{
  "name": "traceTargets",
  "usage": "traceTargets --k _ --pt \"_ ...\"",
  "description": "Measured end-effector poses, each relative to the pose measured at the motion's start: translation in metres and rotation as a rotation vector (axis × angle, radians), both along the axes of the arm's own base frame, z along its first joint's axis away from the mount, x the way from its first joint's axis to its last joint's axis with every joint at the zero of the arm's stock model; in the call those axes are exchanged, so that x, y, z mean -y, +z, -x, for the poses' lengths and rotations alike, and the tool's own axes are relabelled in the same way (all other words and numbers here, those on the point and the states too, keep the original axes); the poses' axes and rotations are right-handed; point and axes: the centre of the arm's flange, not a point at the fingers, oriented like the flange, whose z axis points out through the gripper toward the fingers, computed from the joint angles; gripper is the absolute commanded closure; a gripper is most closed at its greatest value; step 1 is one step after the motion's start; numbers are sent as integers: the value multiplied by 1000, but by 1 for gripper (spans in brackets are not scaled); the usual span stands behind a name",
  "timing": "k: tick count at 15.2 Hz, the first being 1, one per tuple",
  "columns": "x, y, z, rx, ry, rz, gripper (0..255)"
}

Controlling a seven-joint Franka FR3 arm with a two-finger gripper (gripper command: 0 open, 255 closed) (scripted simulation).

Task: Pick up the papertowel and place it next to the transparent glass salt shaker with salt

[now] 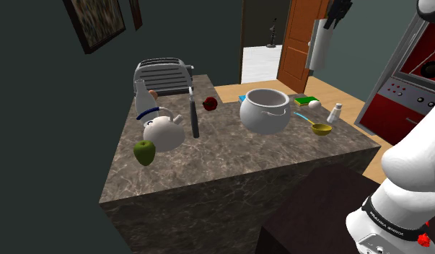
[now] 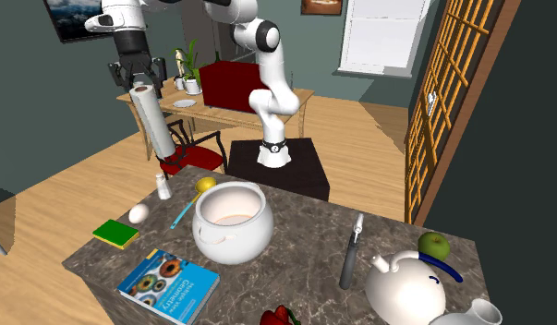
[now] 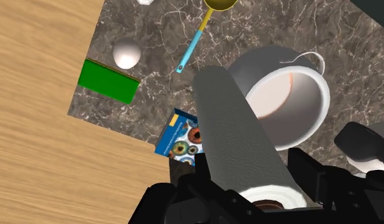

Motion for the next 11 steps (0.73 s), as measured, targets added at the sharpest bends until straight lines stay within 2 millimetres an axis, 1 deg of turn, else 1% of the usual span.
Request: traceTargets --k 5,7,9,11 --pt "60 0 30 0 0 1 255" --pt "79 1 44 0 -1 1 255" --pt "89 -5 46 0 1 0 255" --pt "92 -15 47 0 1 0 255"
